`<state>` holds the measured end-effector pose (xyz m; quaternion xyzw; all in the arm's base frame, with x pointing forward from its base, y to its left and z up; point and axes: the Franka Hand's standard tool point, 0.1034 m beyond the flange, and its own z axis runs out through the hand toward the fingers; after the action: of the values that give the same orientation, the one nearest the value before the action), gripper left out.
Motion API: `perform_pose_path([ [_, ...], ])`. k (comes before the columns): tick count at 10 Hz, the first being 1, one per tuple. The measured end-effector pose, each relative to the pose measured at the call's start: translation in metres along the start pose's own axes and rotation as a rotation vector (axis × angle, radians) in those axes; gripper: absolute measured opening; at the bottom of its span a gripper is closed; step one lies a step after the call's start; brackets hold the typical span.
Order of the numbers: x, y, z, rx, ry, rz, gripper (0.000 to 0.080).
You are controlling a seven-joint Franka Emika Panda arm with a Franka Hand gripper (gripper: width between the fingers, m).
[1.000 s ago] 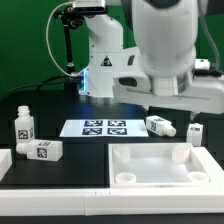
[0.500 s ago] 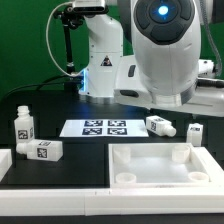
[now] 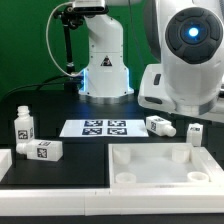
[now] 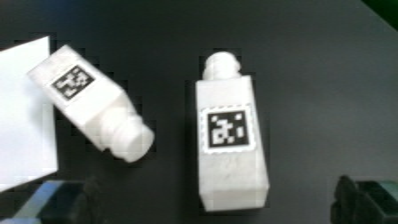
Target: Assemble one leg
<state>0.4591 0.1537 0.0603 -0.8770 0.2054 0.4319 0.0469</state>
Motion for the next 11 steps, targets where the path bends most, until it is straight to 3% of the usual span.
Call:
perform_pose_path([
  [3,0.002,0.000,0.001,0.006,0.002,-0.002,0.0649],
  [5,0.011,0.002,0.030,0.046,-0.023,0.016,0.0649],
  [7,0.019,-0.001,0.053,0.032,-0.061,0.019,0.0649],
  [11,0.015,-0.009,0.065,0.016,-0.069,0.024,0.0649],
])
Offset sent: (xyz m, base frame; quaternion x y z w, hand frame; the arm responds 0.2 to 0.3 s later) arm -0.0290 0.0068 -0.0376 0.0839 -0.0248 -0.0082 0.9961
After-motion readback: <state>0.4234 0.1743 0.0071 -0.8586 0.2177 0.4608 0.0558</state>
